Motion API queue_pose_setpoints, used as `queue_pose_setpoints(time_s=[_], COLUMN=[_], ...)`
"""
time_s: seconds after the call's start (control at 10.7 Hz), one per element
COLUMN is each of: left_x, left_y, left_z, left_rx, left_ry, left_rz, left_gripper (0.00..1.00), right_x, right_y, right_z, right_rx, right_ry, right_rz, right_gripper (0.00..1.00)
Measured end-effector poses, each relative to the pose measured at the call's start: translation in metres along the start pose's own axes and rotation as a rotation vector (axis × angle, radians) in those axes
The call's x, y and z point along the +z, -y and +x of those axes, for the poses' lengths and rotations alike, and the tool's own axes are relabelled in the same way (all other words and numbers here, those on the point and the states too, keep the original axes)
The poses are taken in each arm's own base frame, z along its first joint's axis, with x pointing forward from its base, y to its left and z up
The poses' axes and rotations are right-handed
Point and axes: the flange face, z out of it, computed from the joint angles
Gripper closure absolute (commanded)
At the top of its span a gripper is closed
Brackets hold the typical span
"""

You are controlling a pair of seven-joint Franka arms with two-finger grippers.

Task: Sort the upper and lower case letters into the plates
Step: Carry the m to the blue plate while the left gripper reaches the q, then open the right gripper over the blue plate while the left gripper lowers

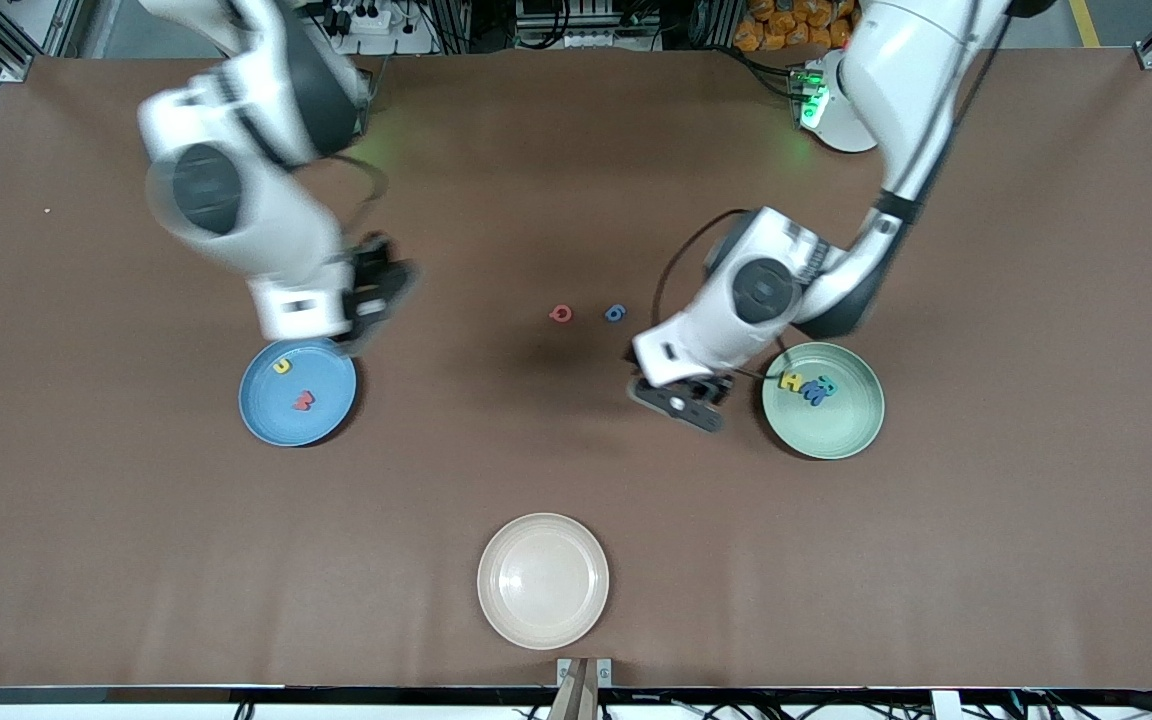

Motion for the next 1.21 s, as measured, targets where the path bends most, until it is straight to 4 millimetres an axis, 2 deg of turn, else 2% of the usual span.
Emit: queue_pose_setpoints(time_s=[0.09, 0.19, 0.28, 0.37, 0.47, 0.65, 0.75, 0.84, 0.93, 1.12, 1.21], left_x=[0.009, 0.021, 0.041, 0.059, 0.076, 0.108, 0.120, 0.123, 0.122, 0.120, 0.121], left_y=[-0.034, -0.060, -0.090, -0.111, -0.119, -0.118, -0.119, -0.121, -0.126, -0.138, -0.142], left_z=[-0.008, -0.019, -0.036, -0.052, -0.062, -0.074, -0.079, -0.082, -0.083, -0.088, -0.092], left_rx=[-0.022, -0.044, -0.060, -0.039, -0.001, 0.062, 0.117, 0.168, 0.194, 0.206, 0.212], left_ry=[-0.038, -0.063, -0.072, -0.070, -0.067, -0.043, -0.031, -0.023, -0.024, -0.016, -0.002], left_rz=[0.019, 0.033, 0.045, 0.071, 0.102, 0.136, 0.143, 0.143, 0.138, 0.127, 0.128], left_gripper=[0.00, 0.00, 0.00, 0.00, 0.00, 0.00, 0.00, 0.00, 0.00, 0.00, 0.00], right_x=[0.003, 0.010, 0.024, 0.042, 0.065, 0.106, 0.119, 0.129, 0.139, 0.158, 0.161], right_y=[-0.043, -0.073, -0.094, -0.101, -0.103, -0.094, -0.095, -0.100, -0.109, -0.124, -0.127], right_z=[-0.028, -0.049, -0.062, -0.062, -0.053, -0.026, -0.018, -0.017, -0.017, -0.019, -0.021], right_rx=[0.084, 0.143, 0.180, 0.225, 0.279, 0.328, 0.343, 0.355, 0.365, 0.385, 0.390], right_ry=[0.029, 0.048, 0.071, 0.101, 0.133, 0.163, 0.165, 0.167, 0.166, 0.173, 0.175], right_rz=[0.025, 0.044, 0.044, 0.022, -0.002, -0.017, -0.018, -0.017, -0.015, -0.005, -0.001], right_gripper=[1.00, 1.00, 1.00, 1.00, 1.00, 1.00, 0.93, 0.68, 0.60, 0.00, 0.00])
